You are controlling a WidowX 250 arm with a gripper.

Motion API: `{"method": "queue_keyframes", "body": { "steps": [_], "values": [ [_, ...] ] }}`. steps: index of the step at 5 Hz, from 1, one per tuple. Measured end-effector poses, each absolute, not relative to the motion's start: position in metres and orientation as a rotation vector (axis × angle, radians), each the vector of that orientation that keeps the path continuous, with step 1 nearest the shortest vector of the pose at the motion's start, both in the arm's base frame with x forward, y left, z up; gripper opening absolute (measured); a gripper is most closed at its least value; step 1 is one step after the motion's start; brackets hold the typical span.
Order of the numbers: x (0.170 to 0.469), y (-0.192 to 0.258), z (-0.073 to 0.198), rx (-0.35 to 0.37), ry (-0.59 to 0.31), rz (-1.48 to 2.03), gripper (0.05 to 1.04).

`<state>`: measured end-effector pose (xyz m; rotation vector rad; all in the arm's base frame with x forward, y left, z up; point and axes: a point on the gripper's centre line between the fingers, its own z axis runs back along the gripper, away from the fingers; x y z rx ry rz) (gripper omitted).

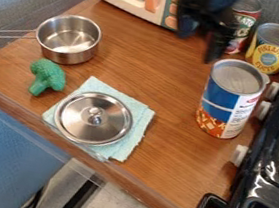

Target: Moved the can to the middle of the table

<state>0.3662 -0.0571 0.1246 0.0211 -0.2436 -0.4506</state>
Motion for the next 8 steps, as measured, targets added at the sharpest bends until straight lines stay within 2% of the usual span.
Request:
{"method": "queue_keyframes", "body": {
  "steps": [2, 3, 4, 6, 8],
  "values": [
    [0.358, -0.145, 0.141, 0.03, -0.329, -0.64, 1.001],
    [0.351, -0.163, 0.135, 0.013, -0.321, -0.683, 1.001],
    [0.342, -0.166, 0.119, -0.007, -0.27, -0.663, 1.001],
    [0.334, -0.163, 0.1, 0.015, -0.208, -0.627, 1.001],
    [0.341, -0.146, 0.091, 0.031, -0.175, -0.576, 1.001]
  ]
}}
